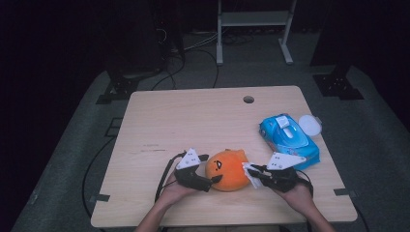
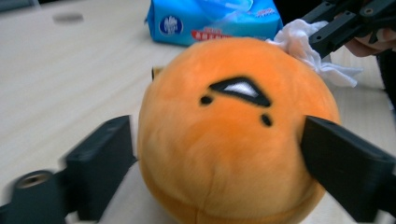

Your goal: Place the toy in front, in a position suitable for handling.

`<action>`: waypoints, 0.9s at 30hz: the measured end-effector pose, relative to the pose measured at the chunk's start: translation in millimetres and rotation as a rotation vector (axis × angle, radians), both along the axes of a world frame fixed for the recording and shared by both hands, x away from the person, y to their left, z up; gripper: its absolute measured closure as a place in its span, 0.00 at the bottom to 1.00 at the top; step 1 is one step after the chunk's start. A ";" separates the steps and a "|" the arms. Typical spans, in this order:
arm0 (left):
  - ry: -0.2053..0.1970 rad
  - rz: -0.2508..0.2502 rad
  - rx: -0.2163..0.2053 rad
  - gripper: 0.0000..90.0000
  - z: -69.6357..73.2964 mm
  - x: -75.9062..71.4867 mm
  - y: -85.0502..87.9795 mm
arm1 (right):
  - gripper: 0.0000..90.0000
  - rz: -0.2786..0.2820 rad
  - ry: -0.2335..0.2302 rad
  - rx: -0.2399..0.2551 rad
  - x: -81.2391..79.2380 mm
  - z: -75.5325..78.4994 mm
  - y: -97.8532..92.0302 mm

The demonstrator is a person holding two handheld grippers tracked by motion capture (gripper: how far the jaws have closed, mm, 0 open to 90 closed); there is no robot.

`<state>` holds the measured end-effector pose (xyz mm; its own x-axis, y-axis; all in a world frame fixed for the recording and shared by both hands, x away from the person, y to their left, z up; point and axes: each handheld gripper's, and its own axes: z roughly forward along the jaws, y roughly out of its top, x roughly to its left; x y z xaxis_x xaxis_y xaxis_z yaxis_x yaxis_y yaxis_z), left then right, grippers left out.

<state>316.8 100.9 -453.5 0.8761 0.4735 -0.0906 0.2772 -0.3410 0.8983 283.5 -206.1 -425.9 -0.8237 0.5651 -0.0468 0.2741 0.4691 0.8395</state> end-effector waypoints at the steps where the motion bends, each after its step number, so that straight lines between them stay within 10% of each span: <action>1: 0.000 0.000 0.000 0.10 0.0 0.0 0.0 | 0.87 0.000 0.000 0.000 0.0 0.0 0.0; 6: -0.075 -0.050 0.027 0.24 0.0 -8.8 -13.1 | 0.88 0.060 0.005 0.066 -9.4 8.5 12.1; 10: -0.140 -0.062 0.070 0.26 0.5 -15.8 -19.9 | 0.87 0.106 -0.037 0.009 -17.0 11.1 35.2; 17: -0.115 -0.063 0.031 0.21 3.6 -14.8 -11.9 | 0.88 0.052 -0.065 -0.028 -11.3 7.0 21.3; 21: -0.140 -0.054 0.040 0.35 3.6 -15.8 -12.5 | 0.88 0.030 -0.070 -0.033 -14.4 5.9 15.9; 27: -0.106 -0.032 0.014 0.38 2.0 -11.4 -12.0 | 0.88 0.157 -0.080 -0.058 -27.9 4.0 48.9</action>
<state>305.4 88.9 -451.5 0.8950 0.4459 0.0095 0.1701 -0.3609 0.9170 255.6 -157.2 -421.9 -0.8939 0.4246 -0.1439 0.1277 0.5488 0.8261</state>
